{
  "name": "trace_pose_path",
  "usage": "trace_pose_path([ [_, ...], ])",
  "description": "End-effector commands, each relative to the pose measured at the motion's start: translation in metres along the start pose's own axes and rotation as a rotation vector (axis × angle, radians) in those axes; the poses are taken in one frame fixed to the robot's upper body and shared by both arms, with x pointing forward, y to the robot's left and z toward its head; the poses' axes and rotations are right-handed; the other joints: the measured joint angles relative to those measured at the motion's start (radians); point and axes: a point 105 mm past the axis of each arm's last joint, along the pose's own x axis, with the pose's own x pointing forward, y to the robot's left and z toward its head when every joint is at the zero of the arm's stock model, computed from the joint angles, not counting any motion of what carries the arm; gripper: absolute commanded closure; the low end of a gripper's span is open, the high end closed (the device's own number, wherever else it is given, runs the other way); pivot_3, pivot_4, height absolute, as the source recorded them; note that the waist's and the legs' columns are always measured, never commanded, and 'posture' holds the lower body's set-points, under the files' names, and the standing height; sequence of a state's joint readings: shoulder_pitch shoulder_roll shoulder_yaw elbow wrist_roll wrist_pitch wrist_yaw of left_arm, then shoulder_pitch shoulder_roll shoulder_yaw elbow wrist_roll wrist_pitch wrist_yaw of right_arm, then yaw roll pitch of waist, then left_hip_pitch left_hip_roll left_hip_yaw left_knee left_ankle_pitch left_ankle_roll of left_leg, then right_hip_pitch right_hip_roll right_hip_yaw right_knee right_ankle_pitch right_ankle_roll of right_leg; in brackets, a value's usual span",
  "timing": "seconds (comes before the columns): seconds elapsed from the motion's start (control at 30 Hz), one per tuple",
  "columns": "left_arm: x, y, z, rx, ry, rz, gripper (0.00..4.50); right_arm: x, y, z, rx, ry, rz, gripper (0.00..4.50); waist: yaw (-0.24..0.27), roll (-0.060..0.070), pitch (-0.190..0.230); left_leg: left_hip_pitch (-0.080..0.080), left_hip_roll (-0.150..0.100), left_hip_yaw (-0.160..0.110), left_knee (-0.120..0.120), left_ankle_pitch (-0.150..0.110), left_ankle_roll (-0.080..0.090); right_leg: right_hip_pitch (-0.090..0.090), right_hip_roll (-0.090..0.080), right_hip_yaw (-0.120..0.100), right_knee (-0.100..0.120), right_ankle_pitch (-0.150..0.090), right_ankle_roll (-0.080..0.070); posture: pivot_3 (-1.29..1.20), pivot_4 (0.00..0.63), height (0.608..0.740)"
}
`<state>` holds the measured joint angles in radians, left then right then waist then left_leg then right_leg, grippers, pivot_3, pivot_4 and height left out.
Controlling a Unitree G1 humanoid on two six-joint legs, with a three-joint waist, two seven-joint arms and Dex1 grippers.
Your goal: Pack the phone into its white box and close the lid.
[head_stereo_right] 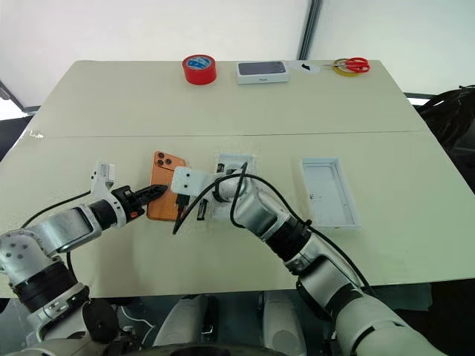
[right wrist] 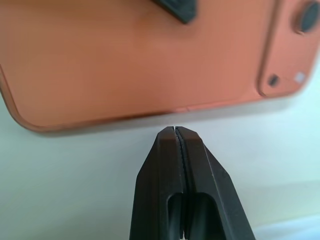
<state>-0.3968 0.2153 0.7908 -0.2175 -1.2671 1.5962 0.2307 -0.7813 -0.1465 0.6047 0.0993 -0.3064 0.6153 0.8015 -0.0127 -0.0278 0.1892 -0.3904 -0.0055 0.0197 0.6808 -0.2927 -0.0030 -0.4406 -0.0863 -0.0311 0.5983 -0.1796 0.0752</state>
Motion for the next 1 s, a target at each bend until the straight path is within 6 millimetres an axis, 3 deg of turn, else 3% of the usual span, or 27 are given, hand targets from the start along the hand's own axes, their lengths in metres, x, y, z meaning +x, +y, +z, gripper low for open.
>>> trace_pose_path([
  [0.03,-0.004,-0.017,0.019,-0.041,-0.119,-0.083,4.48,-0.043,-0.023,0.025,0.025,-0.158,-0.051,4.5,0.003,-0.001,0.001,0.0,0.0,0.0,0.0,0.0,0.0,0.0,0.0,0.0,0.0,0.0,0.0,0.0,0.15,0.732],
  [0.17,0.005,-0.044,0.019,-0.064,-0.121,-0.158,4.48,-0.08,-0.035,0.016,0.039,-0.205,-0.078,4.5,0.013,-0.001,0.001,-0.001,-0.001,-0.001,0.0,0.0,0.0,0.0,-0.002,-0.001,-0.001,0.0,0.0,0.0,0.15,0.732],
  [0.27,0.023,-0.074,0.007,-0.081,-0.058,-0.239,4.48,-0.113,-0.044,-0.009,0.104,-0.23,-0.103,4.5,0.027,-0.001,0.001,-0.001,-0.002,0.0,0.0,0.0,0.001,0.001,-0.003,-0.001,-0.002,0.0,-0.001,0.0,0.15,0.732],
  [0.43,0.05,-0.096,-0.018,-0.093,0.05,-0.257,4.48,-0.149,-0.045,-0.058,0.175,-0.157,-0.141,4.5,0.026,-0.001,0.001,-0.001,-0.003,0.001,0.001,-0.001,0.001,0.002,-0.003,0.0,-0.004,-0.002,-0.003,0.0,0.15,0.732],
  [0.67,0.079,-0.104,-0.041,-0.126,0.148,-0.25,4.48,-0.181,-0.048,-0.096,0.245,-0.055,-0.229,4.5,0.024,-0.001,0.001,0.0,-0.002,0.002,0.001,0.0,0.002,0.002,0.001,0.0,-0.004,-0.002,-0.004,0.0,0.15,0.732],
  [1.0,0.092,-0.107,-0.046,-0.107,0.182,-0.252,4.48,-0.193,-0.046,-0.099,0.266,-0.068,-0.234,4.5,0.026,-0.001,0.001,-0.001,-0.001,0.002,0.002,0.0,0.002,0.002,0.0,0.001,-0.004,-0.002,-0.003,0.0,0.15,0.732],
])
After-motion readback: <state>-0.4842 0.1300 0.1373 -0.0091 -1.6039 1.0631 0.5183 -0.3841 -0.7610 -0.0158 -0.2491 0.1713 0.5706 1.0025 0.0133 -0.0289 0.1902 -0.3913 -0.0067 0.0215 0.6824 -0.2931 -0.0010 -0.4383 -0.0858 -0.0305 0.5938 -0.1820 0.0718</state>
